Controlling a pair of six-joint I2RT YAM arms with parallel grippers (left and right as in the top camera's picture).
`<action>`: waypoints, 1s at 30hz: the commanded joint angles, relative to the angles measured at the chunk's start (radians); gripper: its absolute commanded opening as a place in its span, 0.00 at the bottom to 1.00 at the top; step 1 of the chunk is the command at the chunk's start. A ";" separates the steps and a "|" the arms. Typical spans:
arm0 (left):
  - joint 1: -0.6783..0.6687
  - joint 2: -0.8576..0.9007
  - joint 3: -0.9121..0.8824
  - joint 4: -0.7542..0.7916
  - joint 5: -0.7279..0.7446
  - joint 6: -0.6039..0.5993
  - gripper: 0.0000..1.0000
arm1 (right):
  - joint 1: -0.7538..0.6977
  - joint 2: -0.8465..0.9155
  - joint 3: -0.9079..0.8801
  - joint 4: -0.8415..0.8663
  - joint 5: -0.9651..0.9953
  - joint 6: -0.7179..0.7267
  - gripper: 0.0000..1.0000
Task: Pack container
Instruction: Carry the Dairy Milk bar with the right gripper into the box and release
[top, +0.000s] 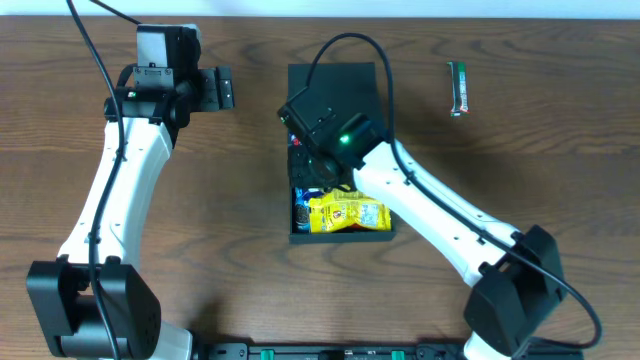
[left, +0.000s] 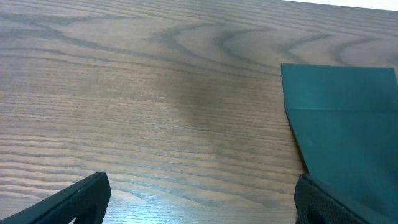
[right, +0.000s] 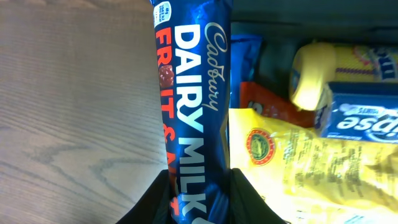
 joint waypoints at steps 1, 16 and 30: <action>0.003 -0.001 -0.004 -0.001 0.000 0.003 0.95 | 0.034 0.024 -0.007 0.000 0.003 0.035 0.02; 0.003 -0.001 -0.004 -0.003 0.004 0.003 0.95 | 0.057 0.090 -0.008 -0.063 0.027 0.193 0.02; 0.003 -0.001 -0.004 -0.002 0.004 0.003 0.95 | 0.059 0.100 -0.008 -0.038 0.047 0.147 0.72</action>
